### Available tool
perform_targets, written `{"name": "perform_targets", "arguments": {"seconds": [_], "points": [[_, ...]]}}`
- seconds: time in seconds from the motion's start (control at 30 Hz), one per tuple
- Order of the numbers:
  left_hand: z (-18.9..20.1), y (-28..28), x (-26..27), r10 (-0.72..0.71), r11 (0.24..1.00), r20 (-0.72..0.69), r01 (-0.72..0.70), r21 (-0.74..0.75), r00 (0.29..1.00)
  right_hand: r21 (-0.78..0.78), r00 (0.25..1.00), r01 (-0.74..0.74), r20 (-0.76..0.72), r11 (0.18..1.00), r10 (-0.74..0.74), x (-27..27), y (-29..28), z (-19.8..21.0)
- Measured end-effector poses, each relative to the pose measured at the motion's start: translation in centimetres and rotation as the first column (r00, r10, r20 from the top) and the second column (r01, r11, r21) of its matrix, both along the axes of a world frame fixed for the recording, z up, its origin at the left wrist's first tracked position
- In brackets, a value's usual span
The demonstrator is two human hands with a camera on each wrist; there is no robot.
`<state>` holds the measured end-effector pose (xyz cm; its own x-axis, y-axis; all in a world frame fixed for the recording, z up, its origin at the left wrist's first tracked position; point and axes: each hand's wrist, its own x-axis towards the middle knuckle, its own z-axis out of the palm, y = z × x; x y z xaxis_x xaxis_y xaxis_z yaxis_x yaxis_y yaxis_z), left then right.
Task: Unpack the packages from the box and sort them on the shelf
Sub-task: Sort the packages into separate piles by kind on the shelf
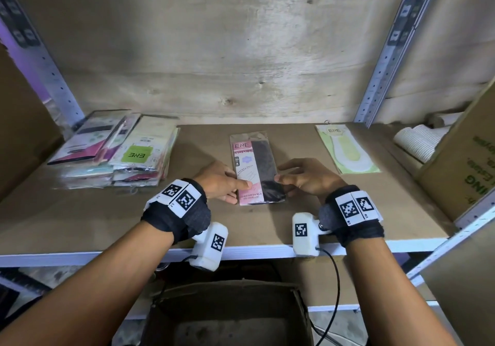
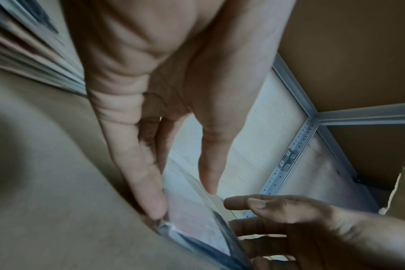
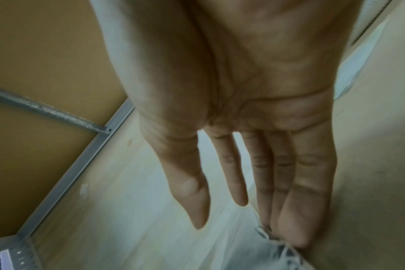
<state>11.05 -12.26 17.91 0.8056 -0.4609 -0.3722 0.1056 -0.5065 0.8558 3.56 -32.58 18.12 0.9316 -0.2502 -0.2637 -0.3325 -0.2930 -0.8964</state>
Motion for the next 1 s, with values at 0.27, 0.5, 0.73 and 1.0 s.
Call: {"name": "perform_targets", "arguments": {"seconds": [0.27, 0.5, 0.73, 1.0], "points": [[-0.4, -2.3, 1.1, 0.004, 0.994, 0.002, -0.004, -0.108, 1.0, -0.028, 0.992, 0.103, 0.072, 0.994, -0.1, -0.3, -1.5, -0.2], [-1.0, -5.7, 1.9, 0.007, 0.983, -0.004, -0.008, -0.183, 1.0, -0.046, 0.985, 0.152, 0.087, 0.987, -0.148, -0.2, -3.5, -0.4], [-1.1, -7.6, 2.4, -0.021, 0.977, -0.008, 0.019, -0.21, 1.0, -0.078, 0.981, 0.178, 0.096, 0.981, -0.17, 0.1, -5.0, -0.4], [-1.0, -9.2, 2.3, -0.038, 0.969, -0.026, 0.03, -0.245, 0.999, -0.11, 0.971, 0.225, 0.114, 0.968, -0.212, 0.0, -6.3, -0.6]]}}
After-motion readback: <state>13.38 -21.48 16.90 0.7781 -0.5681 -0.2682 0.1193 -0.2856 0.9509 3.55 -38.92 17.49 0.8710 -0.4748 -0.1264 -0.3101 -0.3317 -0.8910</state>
